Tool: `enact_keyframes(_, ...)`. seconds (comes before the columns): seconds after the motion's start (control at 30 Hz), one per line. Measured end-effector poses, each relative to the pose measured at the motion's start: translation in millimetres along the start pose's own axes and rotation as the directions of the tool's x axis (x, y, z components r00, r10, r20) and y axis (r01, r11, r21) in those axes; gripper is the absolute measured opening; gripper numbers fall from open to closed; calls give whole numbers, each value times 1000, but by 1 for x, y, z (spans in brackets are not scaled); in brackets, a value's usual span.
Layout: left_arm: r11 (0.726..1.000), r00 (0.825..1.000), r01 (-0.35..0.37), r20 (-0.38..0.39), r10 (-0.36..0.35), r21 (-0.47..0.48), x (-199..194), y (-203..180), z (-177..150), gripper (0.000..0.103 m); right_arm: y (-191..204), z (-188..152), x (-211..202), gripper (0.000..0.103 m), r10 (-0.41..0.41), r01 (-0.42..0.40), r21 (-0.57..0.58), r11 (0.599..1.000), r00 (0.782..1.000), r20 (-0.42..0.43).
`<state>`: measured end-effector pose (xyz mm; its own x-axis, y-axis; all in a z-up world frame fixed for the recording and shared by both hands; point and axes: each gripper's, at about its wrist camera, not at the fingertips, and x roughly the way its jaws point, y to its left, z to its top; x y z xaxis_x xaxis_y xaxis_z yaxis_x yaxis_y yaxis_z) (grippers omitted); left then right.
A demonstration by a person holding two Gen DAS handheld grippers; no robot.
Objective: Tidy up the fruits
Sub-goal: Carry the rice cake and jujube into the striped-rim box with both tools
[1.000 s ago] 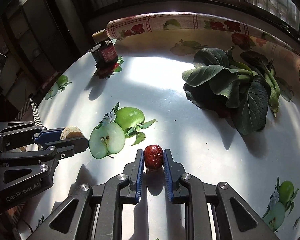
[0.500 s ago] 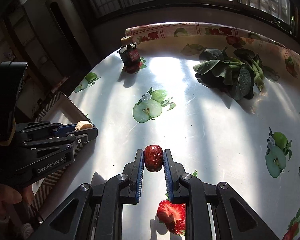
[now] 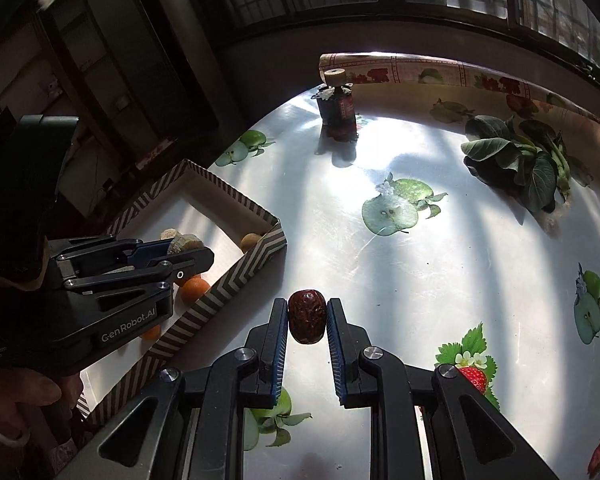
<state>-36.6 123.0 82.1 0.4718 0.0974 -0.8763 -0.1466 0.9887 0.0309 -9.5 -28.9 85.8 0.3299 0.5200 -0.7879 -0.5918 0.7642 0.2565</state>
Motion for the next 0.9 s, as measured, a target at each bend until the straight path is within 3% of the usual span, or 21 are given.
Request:
enact_keyframes(0.4,997,999,-40,3,41,-69,-10,46,-18,19,51,8,15,19,53,-54,-79,995,999,-10)
enact_keyframes(0.9,975,993,-113,-57,104,-189,-5,117,-53,19,107,22,53,19,124,-134,-168,977,990,-71)
